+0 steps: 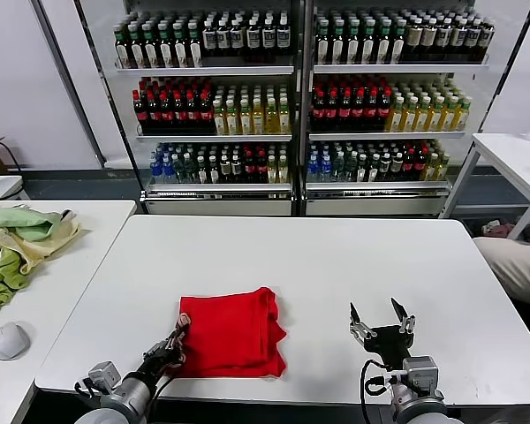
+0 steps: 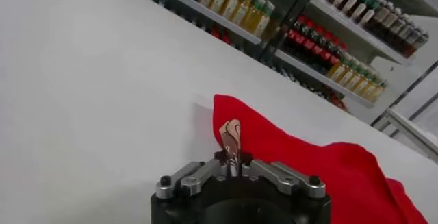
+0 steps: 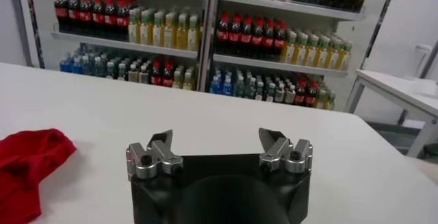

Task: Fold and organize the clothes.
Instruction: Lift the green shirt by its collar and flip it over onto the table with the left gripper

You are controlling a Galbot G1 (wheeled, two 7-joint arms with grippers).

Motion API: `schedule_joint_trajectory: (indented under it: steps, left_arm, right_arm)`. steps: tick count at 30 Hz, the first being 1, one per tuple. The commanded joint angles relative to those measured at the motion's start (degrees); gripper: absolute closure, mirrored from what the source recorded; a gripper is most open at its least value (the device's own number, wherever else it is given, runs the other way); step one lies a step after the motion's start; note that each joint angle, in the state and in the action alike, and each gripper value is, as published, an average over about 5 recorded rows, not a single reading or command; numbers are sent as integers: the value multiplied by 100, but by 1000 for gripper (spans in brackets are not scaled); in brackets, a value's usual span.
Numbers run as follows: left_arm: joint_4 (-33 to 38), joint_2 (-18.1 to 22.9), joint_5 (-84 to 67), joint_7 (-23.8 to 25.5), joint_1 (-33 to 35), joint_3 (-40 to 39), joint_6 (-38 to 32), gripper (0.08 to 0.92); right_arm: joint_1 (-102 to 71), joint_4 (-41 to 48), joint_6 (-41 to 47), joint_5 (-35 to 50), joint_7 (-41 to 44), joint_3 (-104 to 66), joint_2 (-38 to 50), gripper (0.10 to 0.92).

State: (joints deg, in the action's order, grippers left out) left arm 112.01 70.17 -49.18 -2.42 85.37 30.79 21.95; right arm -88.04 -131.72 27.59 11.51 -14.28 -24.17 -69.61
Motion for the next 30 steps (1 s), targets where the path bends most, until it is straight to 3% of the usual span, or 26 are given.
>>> schedule_joint_trajectory:
  steps: [1,5,12,20,30]
  left_arm:
    - [11,0,-22,78,-28,7,-61,872]
    - [385,-48,-44,-140,-42,259,74,878]
    - [1461,-472,-486,-1233,-10,1556,1135,878]
    - [1741,-1541,-728,-1635,153,2733,1165,878]
    - [1729,-2787,-265,-1986,354,2607,1163,878]
  right_arm:
    - [-3,-3,-15,0,3,-12,-5,203]
    - [-14,-34,-26,2,3,-37,-5,203]
    - [-15,-41,-39,7,10,-71,-18,203]
    - [34,-14,-57,40,16,-67,-5,203]
    - [5,-36,-88,96,36,-231,28,203]
